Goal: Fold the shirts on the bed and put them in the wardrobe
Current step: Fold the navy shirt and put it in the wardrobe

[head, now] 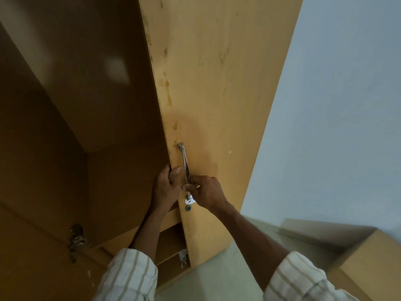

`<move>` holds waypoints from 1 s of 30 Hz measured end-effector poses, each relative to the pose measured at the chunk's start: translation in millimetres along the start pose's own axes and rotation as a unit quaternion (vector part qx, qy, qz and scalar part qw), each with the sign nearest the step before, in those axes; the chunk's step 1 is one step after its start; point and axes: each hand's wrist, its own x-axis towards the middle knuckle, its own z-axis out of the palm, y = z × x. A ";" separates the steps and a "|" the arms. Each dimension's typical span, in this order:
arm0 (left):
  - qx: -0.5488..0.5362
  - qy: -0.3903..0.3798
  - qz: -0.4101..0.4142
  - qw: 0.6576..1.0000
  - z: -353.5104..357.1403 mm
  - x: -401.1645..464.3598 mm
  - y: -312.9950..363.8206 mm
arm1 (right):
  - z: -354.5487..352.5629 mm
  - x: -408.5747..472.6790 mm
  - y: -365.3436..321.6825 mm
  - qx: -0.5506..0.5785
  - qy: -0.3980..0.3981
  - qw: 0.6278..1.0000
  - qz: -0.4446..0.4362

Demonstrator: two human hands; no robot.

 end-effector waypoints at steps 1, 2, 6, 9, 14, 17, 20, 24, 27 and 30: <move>-0.006 0.005 -0.007 1.000 1.7 -1.9 1.6 | 0.6 -1.0 -0.6 0.002 0.002 1.000 0.005; -0.011 0.010 -0.017 1.000 2.5 -3.6 3.7 | 1.5 -1.5 -2.2 0.003 0.002 1.000 0.011; -0.027 0.014 -0.041 0.999 5.4 -8.5 10.7 | 0.0 -6.4 -9.1 0.007 -0.005 0.999 0.031; -0.056 0.011 -0.088 0.994 6.5 -12.7 15.6 | -4.6 -19.7 -10.9 0.007 -0.020 0.998 0.060; -0.092 0.046 -0.161 0.982 5.0 -51.4 18.0 | -1.4 -74.3 0.3 -0.001 -0.034 0.989 0.141; -0.096 0.031 -0.175 0.979 4.0 -98.4 19.6 | -1.4 -122.0 -1.8 0.000 -0.034 0.986 0.166; -0.075 0.002 -0.154 0.985 1.1 -160.2 29.0 | 7.6 -180.7 -6.9 -0.014 -0.034 0.982 0.187; -0.067 -0.049 -0.105 0.991 -19.7 -246.8 38.1 | 24.6 -257.8 -25.2 -0.009 -0.029 0.977 0.209; -0.058 -0.084 -0.067 0.992 -56.2 -310.3 34.5 | 39.5 -308.7 -51.9 0.014 -0.035 0.978 0.207; 0.008 -0.072 -0.020 0.997 -95.8 -360.0 29.4 | 57.1 -338.1 -81.8 0.023 -0.052 0.981 0.188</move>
